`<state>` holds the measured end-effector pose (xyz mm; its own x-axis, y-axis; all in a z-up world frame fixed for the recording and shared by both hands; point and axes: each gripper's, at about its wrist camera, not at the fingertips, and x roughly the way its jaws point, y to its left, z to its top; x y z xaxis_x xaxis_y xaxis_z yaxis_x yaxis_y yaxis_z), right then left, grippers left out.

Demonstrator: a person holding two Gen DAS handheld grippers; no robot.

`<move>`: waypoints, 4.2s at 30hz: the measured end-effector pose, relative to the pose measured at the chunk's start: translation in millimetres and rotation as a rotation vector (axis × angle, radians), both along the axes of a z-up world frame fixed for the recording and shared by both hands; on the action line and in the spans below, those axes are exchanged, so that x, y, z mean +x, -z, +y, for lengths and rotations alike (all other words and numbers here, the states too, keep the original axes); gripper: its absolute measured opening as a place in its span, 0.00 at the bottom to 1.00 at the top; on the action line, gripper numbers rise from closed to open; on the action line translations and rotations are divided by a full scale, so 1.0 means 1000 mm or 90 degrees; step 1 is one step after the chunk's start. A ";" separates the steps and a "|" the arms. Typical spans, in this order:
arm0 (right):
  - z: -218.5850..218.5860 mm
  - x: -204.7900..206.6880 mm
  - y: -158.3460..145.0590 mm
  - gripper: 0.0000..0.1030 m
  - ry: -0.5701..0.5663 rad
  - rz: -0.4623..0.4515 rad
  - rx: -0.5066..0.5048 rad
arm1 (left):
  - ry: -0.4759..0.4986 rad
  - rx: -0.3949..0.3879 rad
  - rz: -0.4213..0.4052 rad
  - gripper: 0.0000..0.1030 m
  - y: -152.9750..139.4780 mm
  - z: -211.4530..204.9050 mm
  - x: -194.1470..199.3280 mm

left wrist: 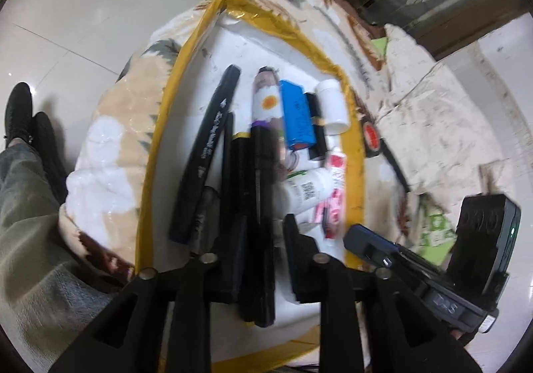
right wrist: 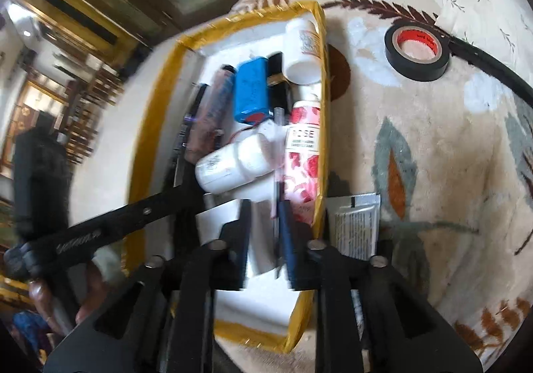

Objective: Organize objects
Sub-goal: 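Carry the clear pen and black marker over the tray and open both tools, then grasp the black tape roll with the left tool while the right grasps a black marker, then carry the tape roll and marker into the tray and open both tools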

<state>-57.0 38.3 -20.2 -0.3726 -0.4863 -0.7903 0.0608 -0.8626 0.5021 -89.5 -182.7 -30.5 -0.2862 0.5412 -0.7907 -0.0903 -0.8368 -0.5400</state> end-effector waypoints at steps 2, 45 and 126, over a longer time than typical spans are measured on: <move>0.006 0.009 -0.010 0.42 0.000 0.026 -0.015 | -0.006 -0.007 0.032 0.44 -0.010 0.003 0.005; 0.158 0.011 0.022 0.15 0.048 0.016 0.073 | 0.117 -0.060 0.035 0.61 -0.039 0.177 -0.070; -0.019 -0.124 0.008 0.15 -0.012 0.004 0.019 | 0.007 -0.310 0.000 0.13 -0.010 0.039 -0.154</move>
<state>-181.1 19.6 -28.2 -0.3691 -0.4693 -0.8022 0.0797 -0.8760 0.4758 -243.2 -143.7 -20.9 -0.2822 0.1112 -0.9529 -0.1006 -0.9912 -0.0859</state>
